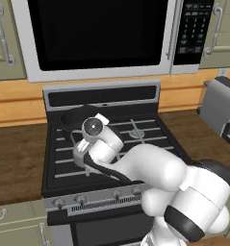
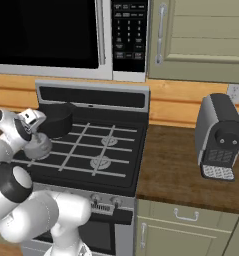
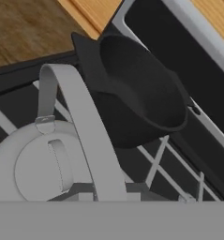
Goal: Pick the kettle from the counter and place it on a stove burner. Then turn the burner on.
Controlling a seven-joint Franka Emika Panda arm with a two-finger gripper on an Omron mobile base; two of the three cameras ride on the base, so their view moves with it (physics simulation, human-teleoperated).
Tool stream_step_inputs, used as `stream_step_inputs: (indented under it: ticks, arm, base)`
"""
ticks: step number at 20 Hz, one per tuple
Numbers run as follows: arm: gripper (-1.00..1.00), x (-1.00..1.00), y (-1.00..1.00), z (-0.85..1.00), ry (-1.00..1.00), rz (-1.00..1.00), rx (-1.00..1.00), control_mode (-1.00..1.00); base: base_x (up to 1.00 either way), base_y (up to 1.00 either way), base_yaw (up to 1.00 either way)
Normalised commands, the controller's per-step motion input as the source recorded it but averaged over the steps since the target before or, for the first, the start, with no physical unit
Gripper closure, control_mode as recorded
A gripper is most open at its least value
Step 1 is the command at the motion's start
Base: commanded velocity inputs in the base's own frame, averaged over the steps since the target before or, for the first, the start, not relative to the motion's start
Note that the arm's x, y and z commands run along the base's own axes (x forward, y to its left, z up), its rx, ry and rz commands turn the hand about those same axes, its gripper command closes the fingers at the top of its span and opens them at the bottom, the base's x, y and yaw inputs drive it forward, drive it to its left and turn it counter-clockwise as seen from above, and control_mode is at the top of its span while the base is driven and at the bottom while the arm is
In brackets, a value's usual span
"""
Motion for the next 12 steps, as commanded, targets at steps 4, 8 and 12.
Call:
stream_step_inputs:
  ticks: [4, 8, 12]
  arm:
    - [1.00, 0.24, 0.02, -0.09, 0.00, 0.00, 0.09, -1.00]
    - [1.00, 0.10, 0.00, -0.26, 0.00, 0.00, 0.09, -1.00]
    - [1.00, 0.00, 0.00, -0.31, 0.00, 0.00, 0.05, -1.00]
  base:
    - [0.00, 0.00, 0.00]
    - [0.00, 0.00, 0.00]
    - [0.00, 0.00, 0.00]
